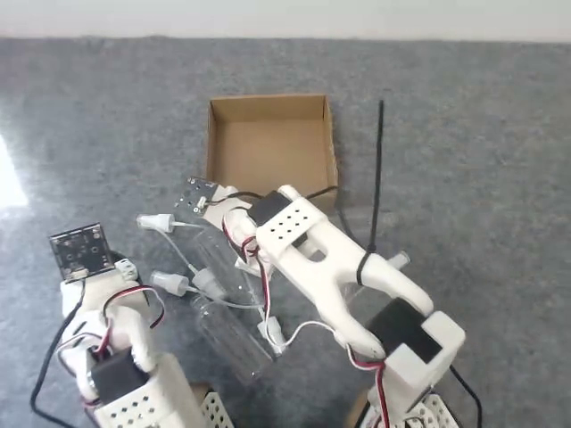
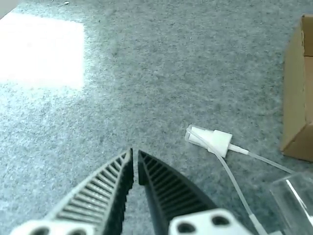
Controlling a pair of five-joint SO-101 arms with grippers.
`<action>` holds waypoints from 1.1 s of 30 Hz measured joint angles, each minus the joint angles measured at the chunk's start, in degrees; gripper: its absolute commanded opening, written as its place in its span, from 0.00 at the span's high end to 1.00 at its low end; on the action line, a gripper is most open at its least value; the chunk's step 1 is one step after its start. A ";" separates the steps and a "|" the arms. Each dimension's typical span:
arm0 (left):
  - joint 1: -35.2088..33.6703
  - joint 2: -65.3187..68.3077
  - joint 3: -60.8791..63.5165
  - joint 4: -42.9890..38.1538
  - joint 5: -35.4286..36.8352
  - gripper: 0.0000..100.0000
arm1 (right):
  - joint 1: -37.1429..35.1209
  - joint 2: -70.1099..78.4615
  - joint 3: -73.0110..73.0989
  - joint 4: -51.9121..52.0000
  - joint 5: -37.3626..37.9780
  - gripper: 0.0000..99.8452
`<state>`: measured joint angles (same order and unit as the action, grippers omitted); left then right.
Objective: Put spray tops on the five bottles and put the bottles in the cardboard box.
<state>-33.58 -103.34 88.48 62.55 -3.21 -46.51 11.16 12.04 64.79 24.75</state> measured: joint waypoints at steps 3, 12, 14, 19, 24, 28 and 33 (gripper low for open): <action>0.00 0.00 0.00 0.00 0.00 0.99 | 0.00 1.14 0.00 0.09 0.18 0.77; 0.00 0.00 0.00 0.00 0.00 0.99 | 0.35 1.41 -0.09 3.60 3.08 0.87; 0.00 0.00 0.00 0.00 0.00 0.99 | 0.53 1.41 -0.09 3.69 3.25 0.87; 0.00 0.00 0.00 0.00 0.00 0.99 | 2.73 1.32 -0.18 6.95 3.43 0.87; 0.00 0.00 0.00 0.00 0.00 0.99 | 3.69 1.32 -0.44 9.14 3.43 0.87; 0.00 0.00 0.00 0.00 0.00 0.99 | 4.57 1.32 -0.44 11.08 3.60 0.87; 0.00 0.00 0.00 0.00 0.00 0.99 | 6.51 1.32 -0.44 12.04 3.96 0.87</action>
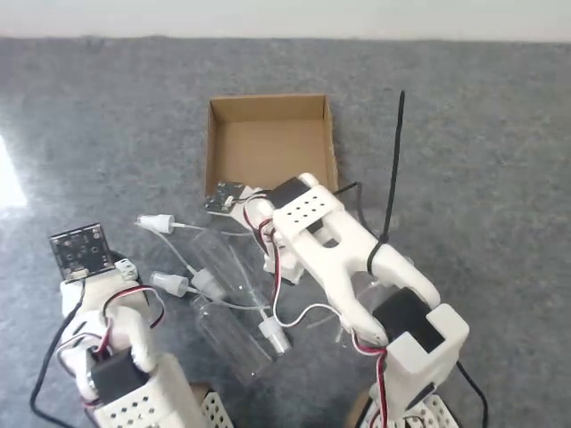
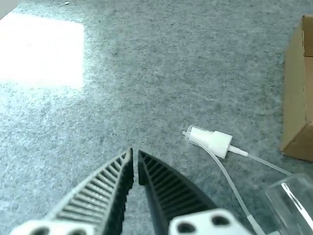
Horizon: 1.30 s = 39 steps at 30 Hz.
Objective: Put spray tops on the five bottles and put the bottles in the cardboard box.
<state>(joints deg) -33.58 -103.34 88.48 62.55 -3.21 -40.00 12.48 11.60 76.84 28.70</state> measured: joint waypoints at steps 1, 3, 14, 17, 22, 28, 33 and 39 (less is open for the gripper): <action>0.00 0.00 0.00 0.00 0.00 0.99 | 0.26 0.00 0.00 0.00 0.79 0.87; 0.00 0.00 0.00 0.00 0.00 0.99 | 0.44 0.00 0.00 0.62 2.99 0.87; 0.00 0.00 0.00 0.00 0.00 0.99 | 0.53 0.00 0.00 1.05 4.75 0.74; 0.00 0.00 0.00 0.00 0.00 0.99 | -0.26 0.09 0.00 1.05 4.66 0.71; 0.00 0.00 0.00 0.00 0.00 0.99 | -1.49 0.09 0.00 0.97 4.66 0.71; 0.00 0.00 0.00 0.00 0.00 0.99 | -2.37 0.09 0.00 -1.85 4.75 0.71; 0.00 0.00 0.00 0.00 0.00 0.99 | -2.37 0.09 0.00 -2.64 4.75 0.71; 0.00 0.00 0.00 0.00 0.00 0.99 | -2.37 0.09 0.18 -4.48 4.75 0.71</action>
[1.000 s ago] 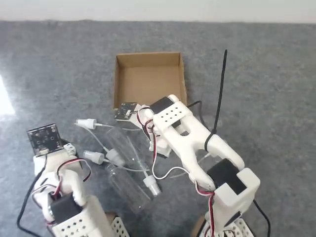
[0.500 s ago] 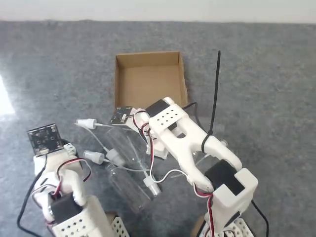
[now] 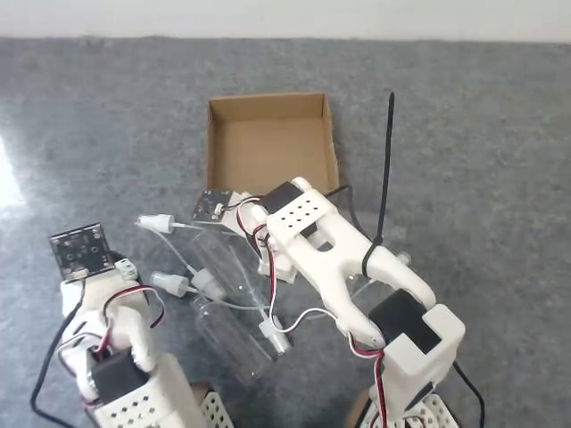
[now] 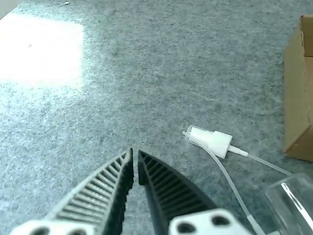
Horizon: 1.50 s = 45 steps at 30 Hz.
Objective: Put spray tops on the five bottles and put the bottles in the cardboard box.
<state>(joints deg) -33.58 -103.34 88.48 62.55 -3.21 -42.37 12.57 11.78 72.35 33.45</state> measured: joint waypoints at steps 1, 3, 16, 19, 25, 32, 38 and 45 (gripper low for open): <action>0.00 0.00 0.00 0.00 0.00 0.99 | 0.00 0.00 0.09 -0.26 0.00 0.71; 0.00 0.00 0.00 0.00 0.00 0.99 | -0.09 0.00 0.88 -0.35 0.00 0.72; 0.00 0.00 0.00 0.00 0.00 0.99 | 0.00 0.00 1.32 -0.35 0.00 0.72; 0.00 0.00 0.00 0.00 0.00 0.99 | 0.00 0.00 1.32 -0.35 0.00 0.72; 0.00 0.00 0.00 0.00 0.00 0.99 | 0.00 0.00 1.32 -0.35 0.00 0.76; 0.00 0.00 0.00 0.00 0.00 0.99 | 0.09 2.37 1.32 -0.62 0.00 0.87; 0.00 0.00 0.00 0.00 0.00 0.99 | 0.18 2.37 1.32 -0.70 0.00 0.87; 0.00 0.00 0.00 0.00 0.00 0.99 | 0.18 2.37 1.32 -0.18 -1.67 0.87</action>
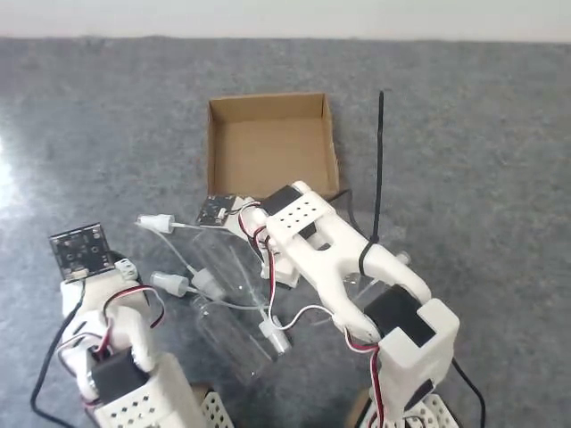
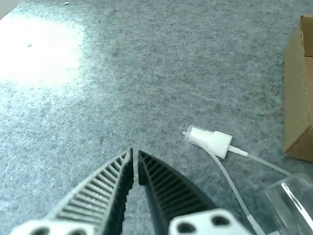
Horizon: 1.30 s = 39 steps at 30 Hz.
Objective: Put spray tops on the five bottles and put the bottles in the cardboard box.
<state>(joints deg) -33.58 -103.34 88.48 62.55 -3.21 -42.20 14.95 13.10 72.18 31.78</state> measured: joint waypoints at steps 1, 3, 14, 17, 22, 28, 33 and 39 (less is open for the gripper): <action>0.00 0.00 0.00 0.00 0.00 0.99 | 0.00 0.00 0.00 0.44 -1.05 0.87; 0.00 0.00 0.00 0.00 0.00 0.99 | 0.00 -0.18 0.00 1.32 -2.73 0.87; 0.00 0.00 0.00 0.00 0.00 0.99 | -0.09 -8.18 0.00 3.25 -8.44 0.87; 0.00 0.00 0.00 0.00 0.00 0.99 | -0.09 -10.99 0.00 3.25 -10.37 0.87; 0.00 0.00 0.00 0.00 0.00 0.99 | -0.09 -14.86 0.00 3.43 -16.26 0.87; 0.00 0.00 0.00 0.00 0.00 0.99 | -0.09 -18.73 0.00 3.52 -21.27 0.87; 0.00 0.00 0.00 0.00 0.00 0.99 | -0.09 -21.63 0.88 3.60 -22.07 0.87; 0.00 0.00 0.00 0.00 0.00 0.99 | -0.18 -28.40 7.12 0.79 -22.07 0.87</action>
<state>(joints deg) -33.58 -103.34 88.48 62.55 -3.21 -42.37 -13.45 20.22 72.97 9.71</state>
